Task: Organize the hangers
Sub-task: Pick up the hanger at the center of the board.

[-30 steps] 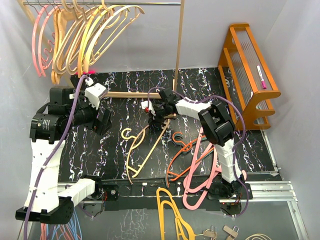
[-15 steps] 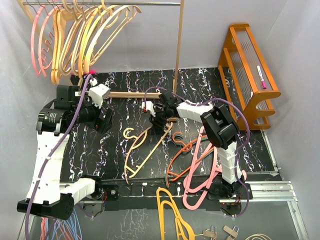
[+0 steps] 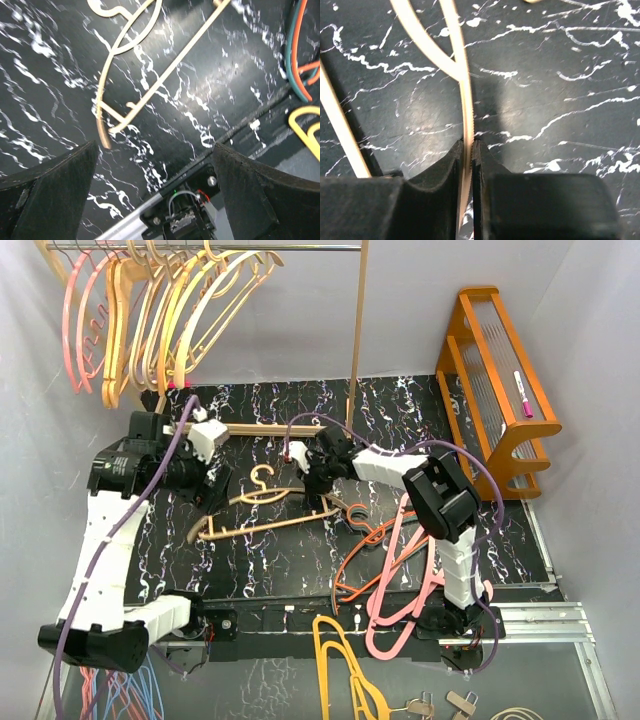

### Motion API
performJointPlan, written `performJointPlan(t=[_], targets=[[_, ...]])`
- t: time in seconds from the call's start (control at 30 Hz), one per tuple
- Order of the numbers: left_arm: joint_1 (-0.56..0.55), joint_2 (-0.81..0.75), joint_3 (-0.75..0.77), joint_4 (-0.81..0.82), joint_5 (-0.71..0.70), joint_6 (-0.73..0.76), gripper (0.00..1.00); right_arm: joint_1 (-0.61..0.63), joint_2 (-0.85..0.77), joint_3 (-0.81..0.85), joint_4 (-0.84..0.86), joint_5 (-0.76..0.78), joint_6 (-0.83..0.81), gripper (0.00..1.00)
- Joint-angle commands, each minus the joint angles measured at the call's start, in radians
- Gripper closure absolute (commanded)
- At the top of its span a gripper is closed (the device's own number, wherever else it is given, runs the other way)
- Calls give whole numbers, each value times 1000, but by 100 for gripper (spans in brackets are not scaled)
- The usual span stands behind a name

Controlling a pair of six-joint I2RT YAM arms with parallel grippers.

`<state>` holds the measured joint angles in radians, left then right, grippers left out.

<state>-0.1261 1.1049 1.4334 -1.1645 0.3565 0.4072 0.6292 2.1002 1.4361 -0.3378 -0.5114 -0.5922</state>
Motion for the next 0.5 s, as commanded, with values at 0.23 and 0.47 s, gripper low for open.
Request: performJointPlan(t=[0.23, 0.47], targets=[[16, 61, -220, 22, -32, 203, 3, 26, -462, -552, 420, 149, 24, 92], [176, 245, -222, 4, 272, 376, 3, 24, -649, -671, 542, 247, -28, 92]])
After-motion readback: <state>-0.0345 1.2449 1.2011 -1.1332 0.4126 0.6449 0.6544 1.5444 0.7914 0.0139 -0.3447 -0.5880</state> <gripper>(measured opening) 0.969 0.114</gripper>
